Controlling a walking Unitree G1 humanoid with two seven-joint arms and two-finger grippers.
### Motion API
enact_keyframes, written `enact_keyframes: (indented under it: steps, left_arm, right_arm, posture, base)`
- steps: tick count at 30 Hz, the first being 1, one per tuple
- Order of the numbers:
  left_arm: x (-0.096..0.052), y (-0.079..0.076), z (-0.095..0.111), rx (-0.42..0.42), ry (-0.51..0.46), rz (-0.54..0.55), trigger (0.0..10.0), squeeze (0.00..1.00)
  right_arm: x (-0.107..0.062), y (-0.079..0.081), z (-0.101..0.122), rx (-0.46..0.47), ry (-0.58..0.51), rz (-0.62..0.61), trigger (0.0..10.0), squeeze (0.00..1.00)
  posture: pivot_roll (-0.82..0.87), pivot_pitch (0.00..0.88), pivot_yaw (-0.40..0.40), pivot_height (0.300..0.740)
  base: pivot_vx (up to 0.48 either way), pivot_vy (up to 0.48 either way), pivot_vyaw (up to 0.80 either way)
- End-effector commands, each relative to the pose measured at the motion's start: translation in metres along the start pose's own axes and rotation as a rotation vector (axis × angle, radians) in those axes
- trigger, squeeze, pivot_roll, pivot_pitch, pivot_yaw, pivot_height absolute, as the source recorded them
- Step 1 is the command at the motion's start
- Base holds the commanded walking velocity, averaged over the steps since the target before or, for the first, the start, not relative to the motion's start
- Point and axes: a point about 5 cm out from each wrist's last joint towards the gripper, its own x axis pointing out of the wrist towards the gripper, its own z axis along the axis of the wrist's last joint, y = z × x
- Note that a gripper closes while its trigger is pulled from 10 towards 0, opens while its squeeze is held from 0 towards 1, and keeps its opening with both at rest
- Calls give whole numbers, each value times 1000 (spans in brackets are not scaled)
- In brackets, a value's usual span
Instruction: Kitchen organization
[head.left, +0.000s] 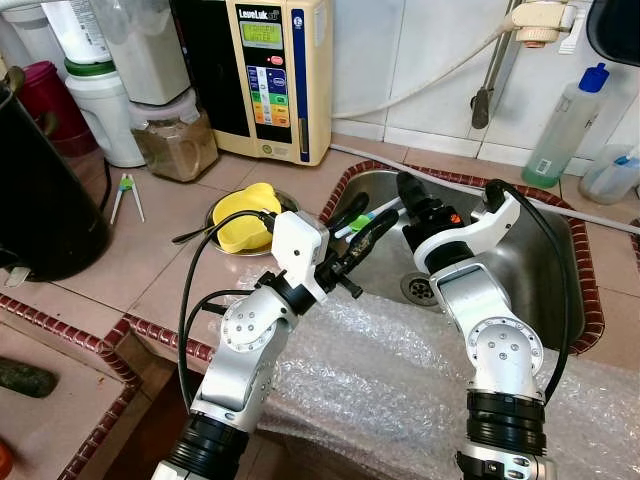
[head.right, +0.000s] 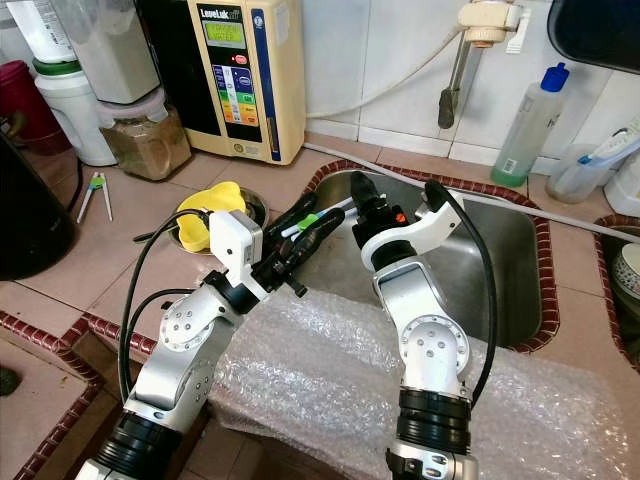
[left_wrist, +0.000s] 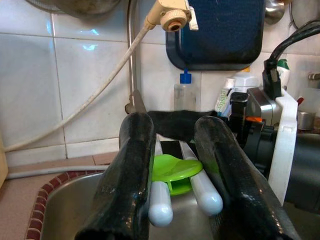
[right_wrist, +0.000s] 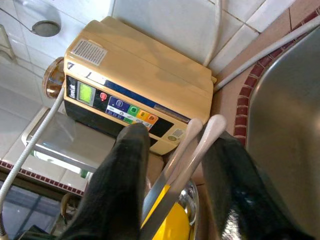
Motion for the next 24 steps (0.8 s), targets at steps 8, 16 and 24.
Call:
enact_keyframes:
  steps: [8, 16, 24]
  left_arm:
    - [-1, 1, 0, 22, 4, -2, 0, 0]
    - [0, 5, -2, 44, 20, 13, 3020, 0]
    - [-5, 12, -16, 14, 106, 46, 10000, 1000]
  right_arm:
    - [6, 7, -1, 31, -15, 13, 0, 0]
    - [5, 5, 1, 30, -37, 0, 0, 0]
    - [7, -6, 17, -1, -129, -80, 0, 0]
  posture:
    - [-22, 38, 48, 740]
    - [-24, 35, 53, 740]
    - [-20, 40, 53, 740]
  base:
    - [0, 0, 0]
    - [0, 0, 0]
    - [0, 0, 0]
